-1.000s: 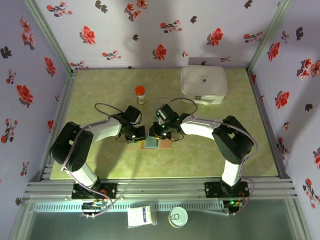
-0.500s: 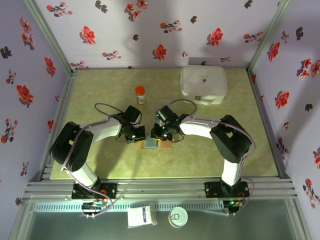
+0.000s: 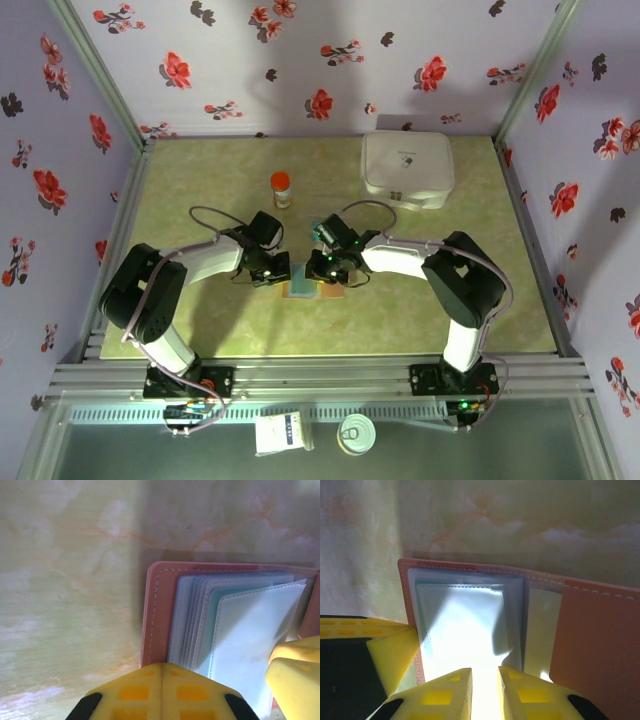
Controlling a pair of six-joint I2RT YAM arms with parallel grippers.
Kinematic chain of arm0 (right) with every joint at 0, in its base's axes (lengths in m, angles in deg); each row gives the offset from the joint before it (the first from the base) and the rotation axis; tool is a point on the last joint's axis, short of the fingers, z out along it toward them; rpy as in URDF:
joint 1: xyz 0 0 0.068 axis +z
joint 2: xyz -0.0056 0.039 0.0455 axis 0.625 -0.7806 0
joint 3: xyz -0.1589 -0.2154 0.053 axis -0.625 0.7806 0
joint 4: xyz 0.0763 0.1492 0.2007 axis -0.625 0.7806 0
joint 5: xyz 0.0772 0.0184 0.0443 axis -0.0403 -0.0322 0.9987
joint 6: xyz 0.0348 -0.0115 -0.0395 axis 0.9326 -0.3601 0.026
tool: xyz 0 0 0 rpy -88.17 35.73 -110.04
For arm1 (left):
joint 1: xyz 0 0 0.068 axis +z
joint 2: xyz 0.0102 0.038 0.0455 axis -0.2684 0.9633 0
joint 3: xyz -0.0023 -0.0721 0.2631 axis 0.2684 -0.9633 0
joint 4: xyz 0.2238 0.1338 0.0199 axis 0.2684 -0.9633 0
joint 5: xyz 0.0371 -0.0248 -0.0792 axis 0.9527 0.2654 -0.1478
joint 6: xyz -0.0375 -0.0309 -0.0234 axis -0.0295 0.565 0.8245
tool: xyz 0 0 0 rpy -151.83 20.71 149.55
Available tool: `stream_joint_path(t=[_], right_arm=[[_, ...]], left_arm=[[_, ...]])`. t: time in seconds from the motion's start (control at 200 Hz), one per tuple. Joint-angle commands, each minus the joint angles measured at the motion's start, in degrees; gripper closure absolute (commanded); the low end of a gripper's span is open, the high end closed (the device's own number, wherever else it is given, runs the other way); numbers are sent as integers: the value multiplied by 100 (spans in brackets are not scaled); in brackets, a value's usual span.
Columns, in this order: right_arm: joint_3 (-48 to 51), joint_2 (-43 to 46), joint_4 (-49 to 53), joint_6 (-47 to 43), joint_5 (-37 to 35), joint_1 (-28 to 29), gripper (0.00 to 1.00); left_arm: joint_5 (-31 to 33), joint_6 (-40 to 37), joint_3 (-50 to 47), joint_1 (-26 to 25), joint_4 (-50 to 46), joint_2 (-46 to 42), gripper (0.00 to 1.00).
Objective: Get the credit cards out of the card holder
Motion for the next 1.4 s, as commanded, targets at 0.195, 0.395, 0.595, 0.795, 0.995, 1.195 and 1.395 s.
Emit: stream_joint_path(t=[0.195,0.395,0.595,0.795,0.995,1.195,1.395], right_arm=[[252,292,41,16,-153,-52,79],[318,291,-28,33,-122,-92,81],[366,299,-76,40,-99,-114,82],[403,292,-139,66,-59,-120,82],[416,304,-160,69,-49,-124,82],[416,299,-158,69,-23,-128,82],[397,441,-53,43,-91,-139,82]], left_arm=[[219,44,105,-32,-335,-162,98],[148,160,171,-25,-309,-427,96],[-366,476,117,-33,173,-552,85],[-899,853,-94,-52,944,-323,72],[-1049,993,-178,-104,1246,-48,70],[-1089,1071,-248,-105,1391,97,72],[-1187,1177,-275,-103,1576,54,75]])
